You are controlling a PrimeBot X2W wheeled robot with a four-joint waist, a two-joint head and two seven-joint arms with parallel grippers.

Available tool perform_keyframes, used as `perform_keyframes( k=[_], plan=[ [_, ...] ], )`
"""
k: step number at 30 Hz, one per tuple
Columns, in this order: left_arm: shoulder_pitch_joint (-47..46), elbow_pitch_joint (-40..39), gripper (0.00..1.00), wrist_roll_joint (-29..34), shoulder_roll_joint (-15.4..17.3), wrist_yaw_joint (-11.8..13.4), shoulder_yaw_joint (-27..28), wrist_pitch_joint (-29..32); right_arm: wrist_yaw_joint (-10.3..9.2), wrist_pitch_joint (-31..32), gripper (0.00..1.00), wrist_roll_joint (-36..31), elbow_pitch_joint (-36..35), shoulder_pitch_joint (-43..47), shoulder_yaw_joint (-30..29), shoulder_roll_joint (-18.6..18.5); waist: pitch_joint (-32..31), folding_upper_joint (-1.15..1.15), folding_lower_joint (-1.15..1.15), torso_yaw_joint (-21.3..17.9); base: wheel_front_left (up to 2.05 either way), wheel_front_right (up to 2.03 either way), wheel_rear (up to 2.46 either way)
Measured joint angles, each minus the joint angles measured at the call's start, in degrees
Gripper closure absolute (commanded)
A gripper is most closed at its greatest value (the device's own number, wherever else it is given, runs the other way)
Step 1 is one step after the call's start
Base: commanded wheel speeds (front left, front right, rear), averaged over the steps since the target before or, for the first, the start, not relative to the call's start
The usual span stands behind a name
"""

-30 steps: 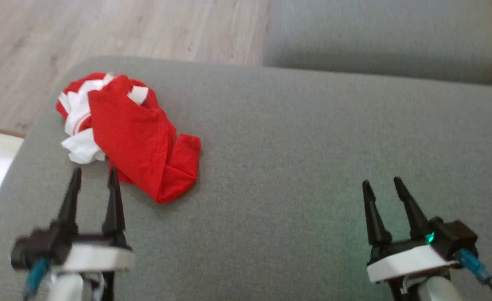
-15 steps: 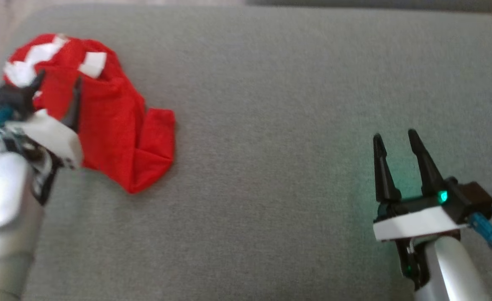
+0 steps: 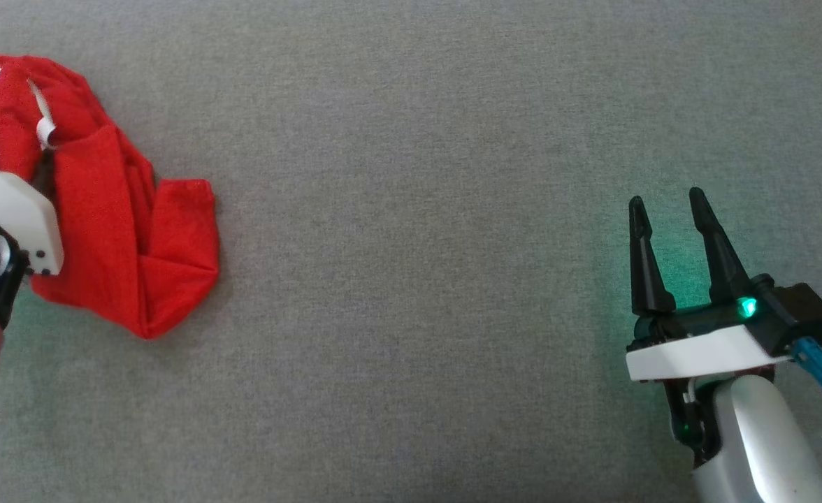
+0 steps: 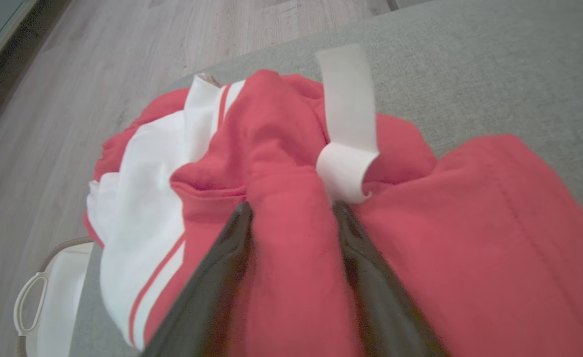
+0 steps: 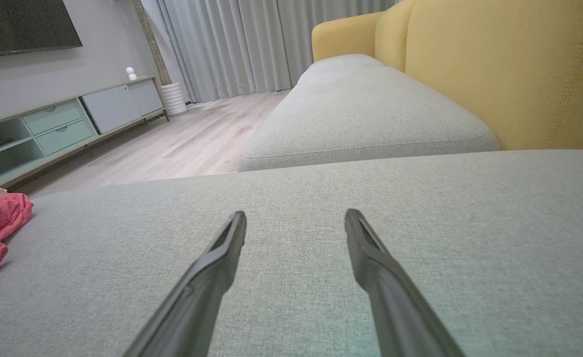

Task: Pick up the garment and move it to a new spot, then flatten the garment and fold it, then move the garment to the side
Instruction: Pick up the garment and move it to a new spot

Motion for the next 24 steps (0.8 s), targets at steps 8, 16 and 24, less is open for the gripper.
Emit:
perform_keyframes(
  k=[8, 16, 24],
  plan=[
    [-0.8, 1.9, 1.00, -1.6, 0.2, 0.0, -1.5, -8.0, 0.00, 0.0, 0.00, 0.0, 0.1, -0.8, -0.2, 0.0, -1.3, 0.00, -0.01, -0.2, 0.00, 0.00, 0.00],
    [-2.6, -1.0, 1.00, -2.2, 0.1, 0.0, -3.1, -18.4, 0.00, 0.0, 0.00, 0.6, 1.3, -0.2, -0.2, 0.0, -6.6, 0.00, -0.02, 0.0, 0.00, 0.00, 0.00],
    [-3.3, -8.8, 1.00, -3.1, -0.7, 0.0, -4.1, -21.6, 0.00, 0.0, 0.00, 1.6, 2.6, 3.5, -0.2, 0.0, -12.3, 0.00, -0.02, 0.9, 0.00, 0.00, 0.00]
  ],
)
